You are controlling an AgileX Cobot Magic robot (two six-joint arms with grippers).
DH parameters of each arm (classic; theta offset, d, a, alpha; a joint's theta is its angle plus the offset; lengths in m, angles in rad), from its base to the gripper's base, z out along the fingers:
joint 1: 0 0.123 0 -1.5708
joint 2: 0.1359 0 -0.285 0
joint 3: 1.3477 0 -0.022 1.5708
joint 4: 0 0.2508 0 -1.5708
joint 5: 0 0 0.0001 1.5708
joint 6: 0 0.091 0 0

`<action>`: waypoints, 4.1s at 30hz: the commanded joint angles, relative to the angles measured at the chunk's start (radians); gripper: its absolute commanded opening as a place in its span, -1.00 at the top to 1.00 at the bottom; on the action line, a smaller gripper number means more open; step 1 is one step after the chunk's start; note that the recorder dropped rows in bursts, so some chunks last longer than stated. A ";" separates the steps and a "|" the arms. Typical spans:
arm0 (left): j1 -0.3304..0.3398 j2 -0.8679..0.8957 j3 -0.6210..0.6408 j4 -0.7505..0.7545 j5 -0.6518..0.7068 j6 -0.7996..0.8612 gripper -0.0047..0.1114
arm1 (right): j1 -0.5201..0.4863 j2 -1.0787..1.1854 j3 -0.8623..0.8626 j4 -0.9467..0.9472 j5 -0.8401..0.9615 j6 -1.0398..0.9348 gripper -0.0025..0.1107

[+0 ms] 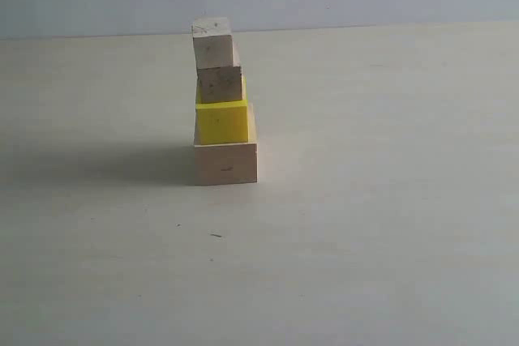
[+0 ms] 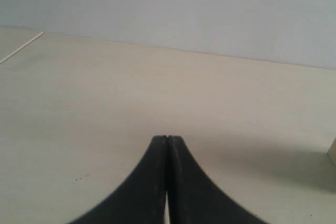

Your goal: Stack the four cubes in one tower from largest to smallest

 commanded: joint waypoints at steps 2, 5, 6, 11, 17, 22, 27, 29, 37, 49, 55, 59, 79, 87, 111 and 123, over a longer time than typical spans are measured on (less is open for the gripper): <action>-0.030 -0.005 0.011 0.011 -0.061 -0.007 0.92 | -0.001 0.000 -0.007 0.003 0.002 0.005 0.96; -0.030 -0.005 0.011 0.036 -0.054 -0.007 0.92 | -0.001 0.000 -0.007 0.003 0.002 0.005 0.96; -0.030 -0.005 0.011 0.049 -0.045 -0.007 0.92 | -0.001 0.000 -0.007 0.003 0.002 0.005 0.96; -0.030 -0.005 0.011 0.102 0.044 -0.007 0.92 | -0.001 0.000 -0.007 0.003 0.002 0.005 0.96; -0.030 -0.005 0.011 0.102 0.044 -0.007 0.92 | -0.001 0.000 -0.007 0.003 0.002 0.005 0.96; -0.030 -0.005 0.011 0.102 0.044 -0.007 0.92 | -0.001 0.000 -0.007 0.003 0.002 0.005 0.96; -0.030 -0.005 0.011 0.102 0.044 -0.007 0.92 | -0.001 0.000 -0.007 0.003 0.002 0.005 0.96; -0.030 -0.005 0.011 0.102 0.044 -0.007 0.92 | -0.001 0.000 -0.007 0.003 0.002 0.005 0.96; -0.030 -0.005 0.011 0.102 0.044 -0.007 0.92 | -0.001 0.000 -0.007 0.003 0.002 0.005 0.96; -0.030 -0.005 0.011 0.102 0.044 -0.005 0.92 | -0.001 0.000 -0.007 0.008 0.002 0.013 0.96; -0.030 -0.005 0.011 0.102 0.044 -0.005 0.92 | -0.005 0.000 0.004 0.013 0.025 0.224 0.96; -0.030 -0.005 0.011 0.102 0.044 -0.003 0.92 | -0.080 0.000 0.070 -0.036 0.044 0.241 0.96; -0.030 -0.005 0.011 0.102 0.044 -0.003 0.92 | -0.231 0.000 0.944 -0.005 -0.491 0.367 0.96; -0.030 -0.005 0.011 0.102 0.044 -0.003 0.92 | -0.231 0.000 1.066 -0.005 -0.518 0.370 0.96; -0.030 -0.005 0.011 0.102 0.044 -0.003 0.92 | -0.269 0.000 1.066 -0.004 -0.368 0.274 0.96; -0.030 -0.005 0.011 0.102 0.044 -0.003 0.92 | -0.269 0.000 1.066 -0.004 -0.368 0.274 0.96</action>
